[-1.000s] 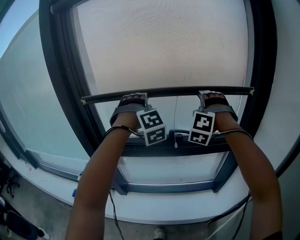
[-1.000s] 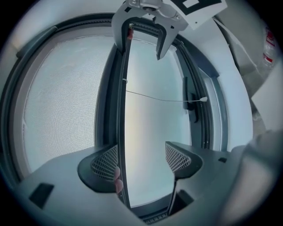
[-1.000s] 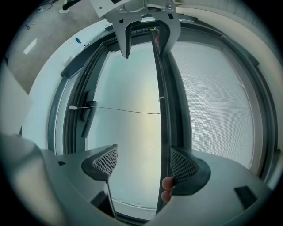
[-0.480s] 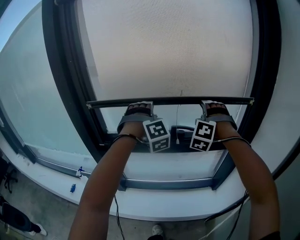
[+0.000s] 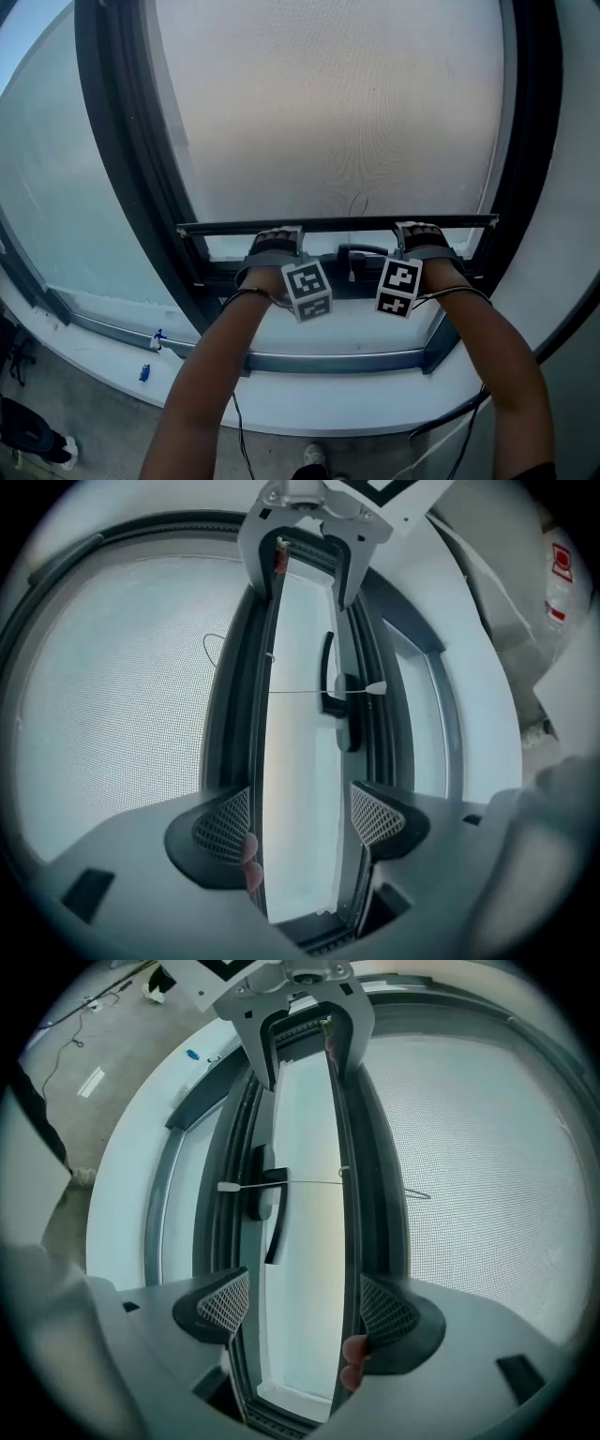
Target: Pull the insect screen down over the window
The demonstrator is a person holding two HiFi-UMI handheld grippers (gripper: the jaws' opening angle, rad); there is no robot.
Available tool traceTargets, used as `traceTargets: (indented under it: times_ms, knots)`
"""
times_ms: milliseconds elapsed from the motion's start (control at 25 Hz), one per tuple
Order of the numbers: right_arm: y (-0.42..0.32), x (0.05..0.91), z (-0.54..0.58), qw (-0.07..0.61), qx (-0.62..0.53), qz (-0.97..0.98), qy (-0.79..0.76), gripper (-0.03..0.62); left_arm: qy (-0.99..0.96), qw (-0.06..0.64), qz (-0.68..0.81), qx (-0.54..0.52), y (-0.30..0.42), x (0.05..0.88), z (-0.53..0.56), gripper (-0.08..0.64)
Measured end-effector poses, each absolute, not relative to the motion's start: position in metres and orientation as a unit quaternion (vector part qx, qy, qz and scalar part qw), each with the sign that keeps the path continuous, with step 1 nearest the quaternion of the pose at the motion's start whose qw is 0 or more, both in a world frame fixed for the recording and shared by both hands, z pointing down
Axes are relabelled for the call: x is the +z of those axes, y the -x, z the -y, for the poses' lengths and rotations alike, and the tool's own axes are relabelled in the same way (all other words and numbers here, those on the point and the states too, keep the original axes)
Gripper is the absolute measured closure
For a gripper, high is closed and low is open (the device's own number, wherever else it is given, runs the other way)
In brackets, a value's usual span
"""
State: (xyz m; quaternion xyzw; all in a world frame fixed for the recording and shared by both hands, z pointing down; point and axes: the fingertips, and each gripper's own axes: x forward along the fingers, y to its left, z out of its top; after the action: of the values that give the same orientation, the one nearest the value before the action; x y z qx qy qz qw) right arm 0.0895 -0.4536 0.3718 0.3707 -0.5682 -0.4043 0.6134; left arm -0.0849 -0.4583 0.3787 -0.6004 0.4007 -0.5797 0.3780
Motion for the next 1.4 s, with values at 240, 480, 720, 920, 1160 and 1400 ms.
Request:
traceTargets:
  times_ms: [240, 480, 720, 920, 1160, 1400]
  knots:
    - [-0.093, 0.413, 0.450, 0.635, -0.387, 0.574, -0.343, 0.218, 0.609, 0.354, -0.385, -0.597, 0.083, 0.421, 0.455, 0.224]
    - [-0.094, 0.464, 0.449, 0.628, -0.382, 0.586, -0.341, 0.218, 0.607, 0.352, -0.376, -0.605, 0.082, 0.471, 0.454, 0.224]
    - [-0.092, 0.468, 0.451, 0.611, -0.400, 0.593, -0.339, 0.218, 0.585, 0.350, -0.377, -0.627, 0.085, 0.475, 0.456, 0.224]
    - [-0.092, 0.451, 0.438, 0.562, -0.396, 0.631, -0.358, 0.218, 0.583, 0.351, -0.377, -0.628, 0.085, 0.475, 0.455, 0.224]
    - [-0.068, 0.421, 0.405, 0.407, -0.324, 0.744, -0.419, 0.218, 0.579, 0.357, -0.374, -0.631, 0.084, 0.475, 0.456, 0.224]
    - [-0.035, 0.457, 0.395, 0.299, -0.183, 0.826, -0.441, 0.278, 0.579, 0.344, -0.367, -0.641, 0.084, 0.476, 0.455, 0.224]
